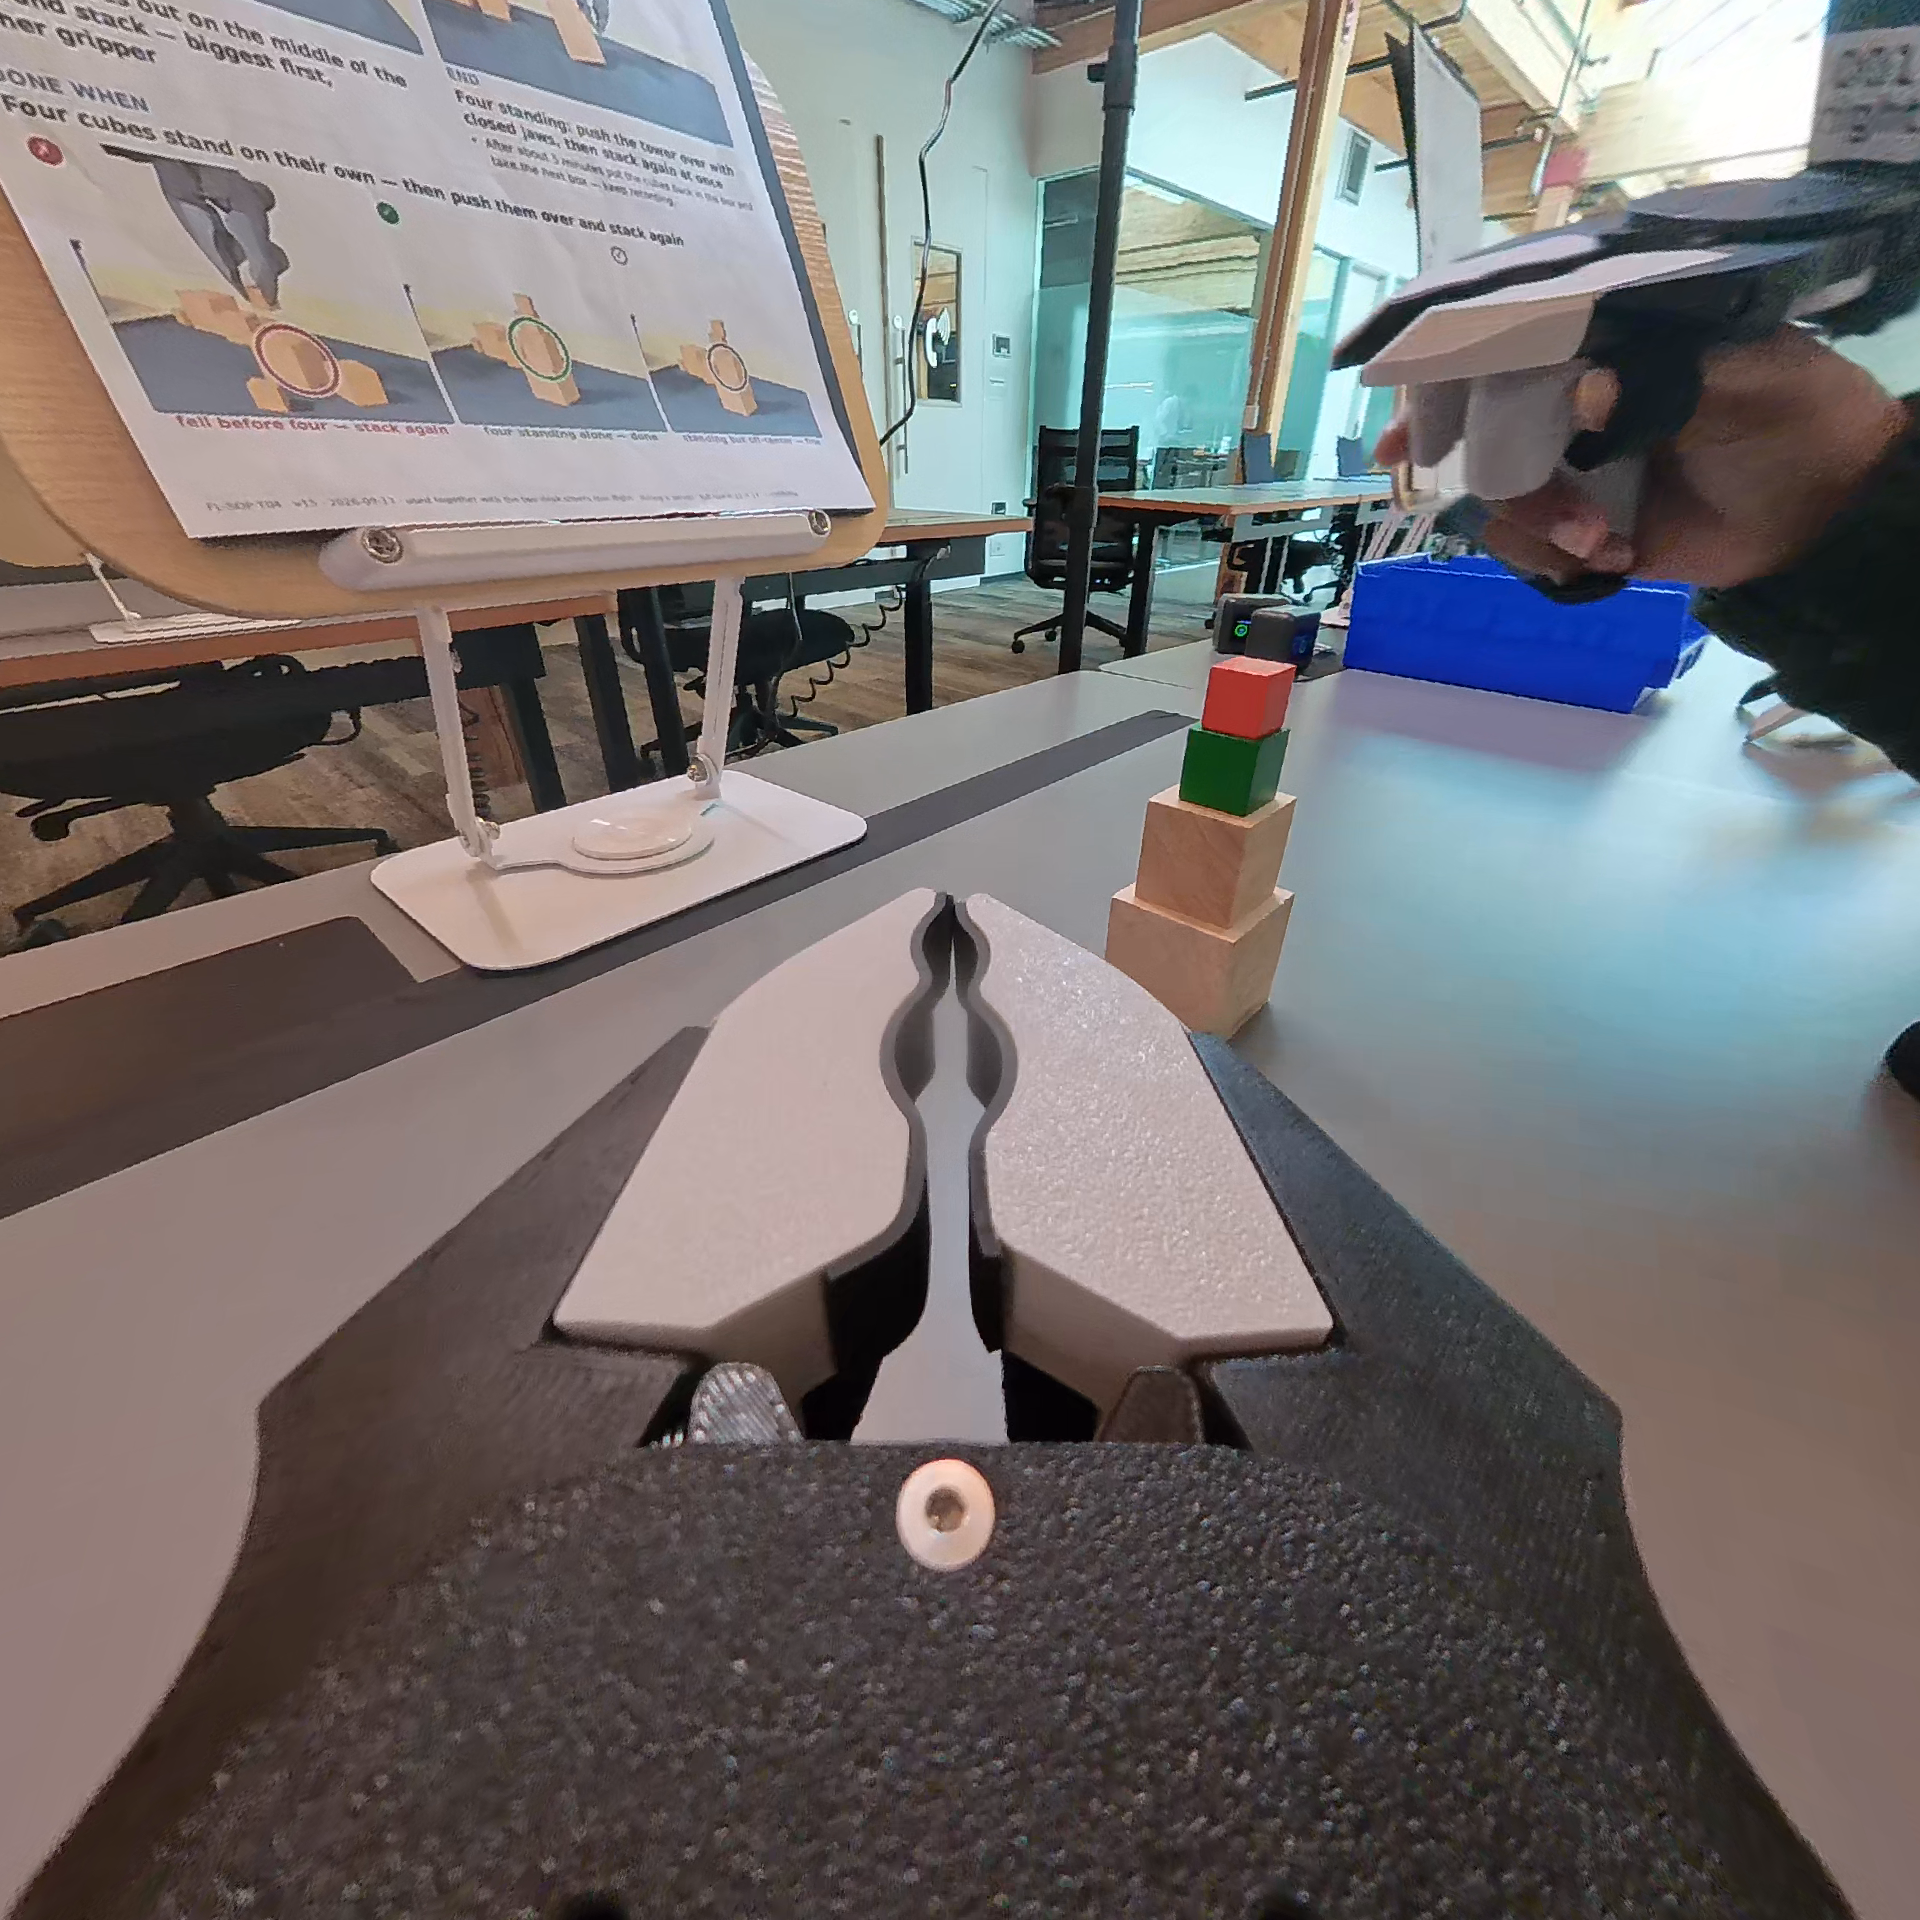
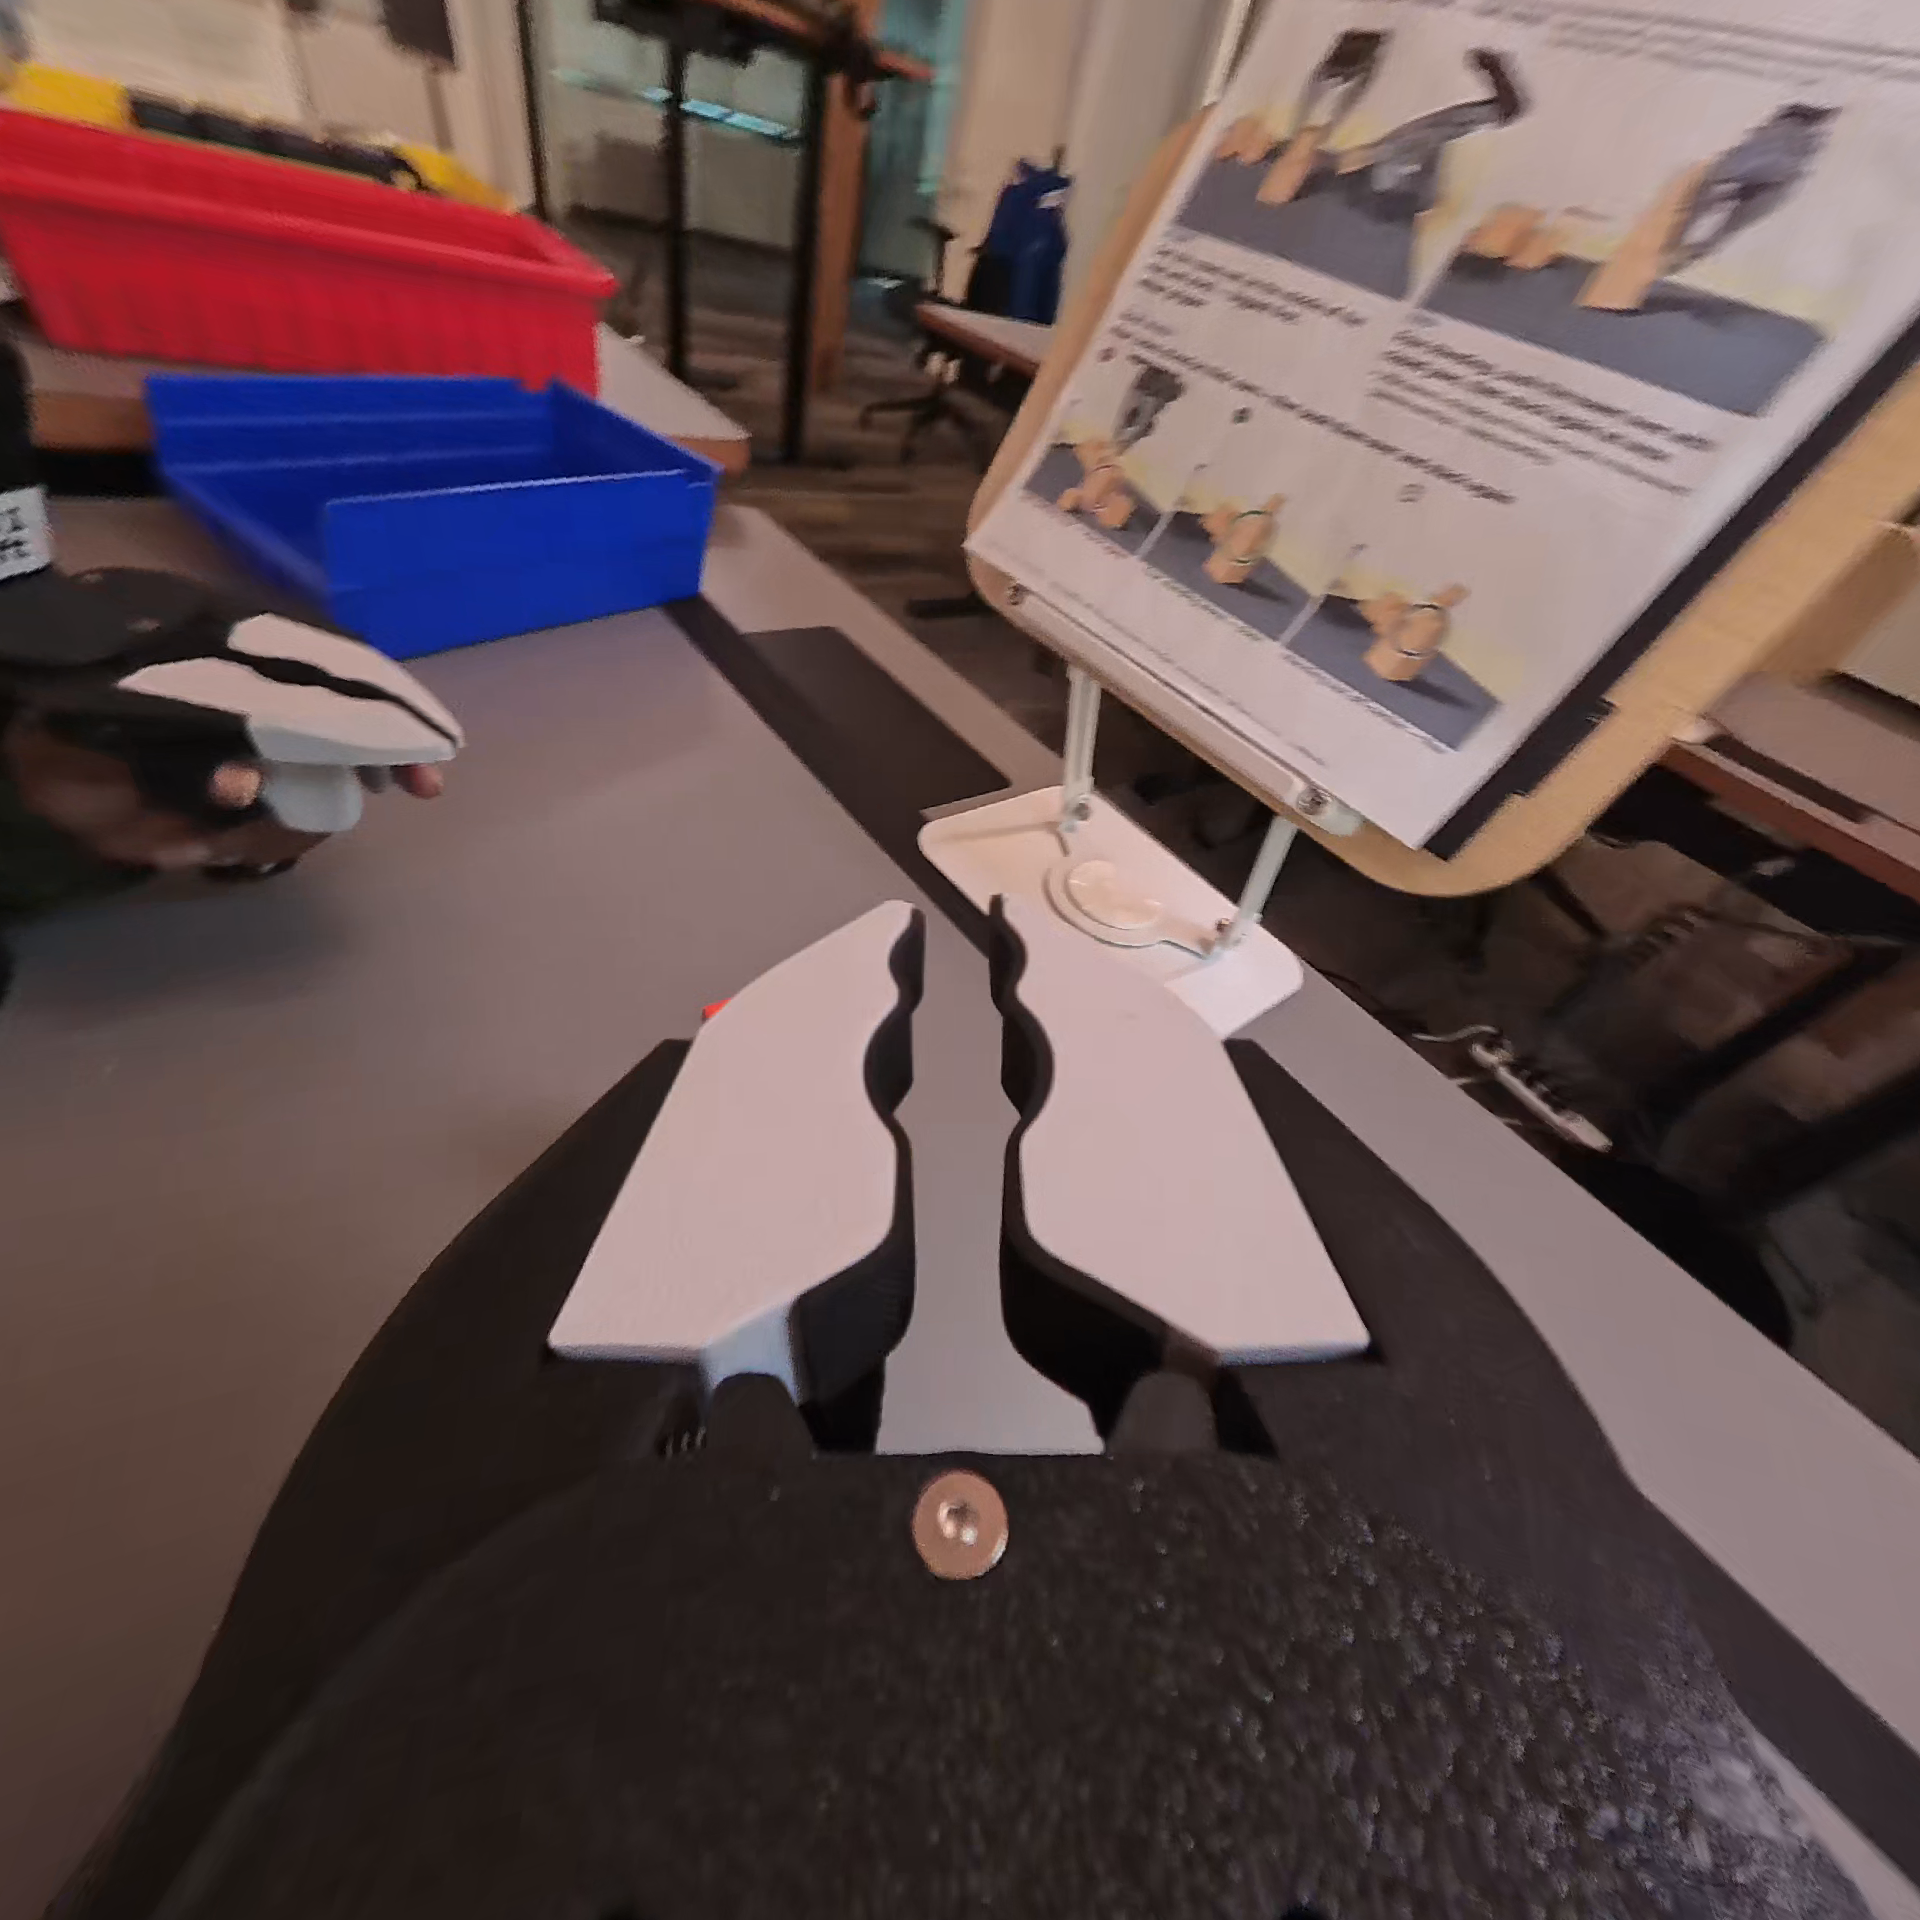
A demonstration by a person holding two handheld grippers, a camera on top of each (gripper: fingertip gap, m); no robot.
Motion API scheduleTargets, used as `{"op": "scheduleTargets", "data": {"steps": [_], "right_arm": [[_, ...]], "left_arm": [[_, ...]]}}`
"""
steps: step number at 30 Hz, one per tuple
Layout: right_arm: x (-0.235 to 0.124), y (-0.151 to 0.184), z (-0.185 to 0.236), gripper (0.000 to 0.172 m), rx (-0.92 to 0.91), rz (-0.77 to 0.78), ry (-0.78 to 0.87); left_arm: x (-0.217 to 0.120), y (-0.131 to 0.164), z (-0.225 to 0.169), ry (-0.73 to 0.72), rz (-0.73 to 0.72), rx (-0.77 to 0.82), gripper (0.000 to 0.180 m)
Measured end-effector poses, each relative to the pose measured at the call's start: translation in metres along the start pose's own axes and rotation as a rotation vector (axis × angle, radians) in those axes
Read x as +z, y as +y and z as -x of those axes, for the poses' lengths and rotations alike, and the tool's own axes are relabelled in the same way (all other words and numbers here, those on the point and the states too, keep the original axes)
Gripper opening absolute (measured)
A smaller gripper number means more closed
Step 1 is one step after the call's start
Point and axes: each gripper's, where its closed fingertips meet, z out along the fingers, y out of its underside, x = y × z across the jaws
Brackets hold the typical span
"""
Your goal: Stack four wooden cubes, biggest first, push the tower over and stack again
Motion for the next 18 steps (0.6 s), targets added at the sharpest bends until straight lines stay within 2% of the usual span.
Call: {"op": "scheduleTargets", "data": {"steps": [2, 8, 14, 18], "right_arm": [[-0.013, 0.006, -0.007, 0.0, 0.041, -0.012, 0.107], [-0.034, 0.043, -0.004, 0.0, 0.201, 0.03, 0.305], [-0.03, 0.086, 0.009, 0.0, 0.326, 0.048, 0.439], [-0.026, 0.109, 0.008, 0.0, 0.318, 0.028, 0.489]], "left_arm": [[0.0, -0.001, 0.001, -0.01, -0.002, 0.0, 0.0], [-0.001, -0.003, 0.007, -0.057, -0.003, 0.01, 0.0], [-0.001, -0.004, 0.014, -0.111, -0.008, 0.036, 0.0], [-0.001, -0.001, 0.018, -0.135, -0.001, 0.037, 0.0]]}}
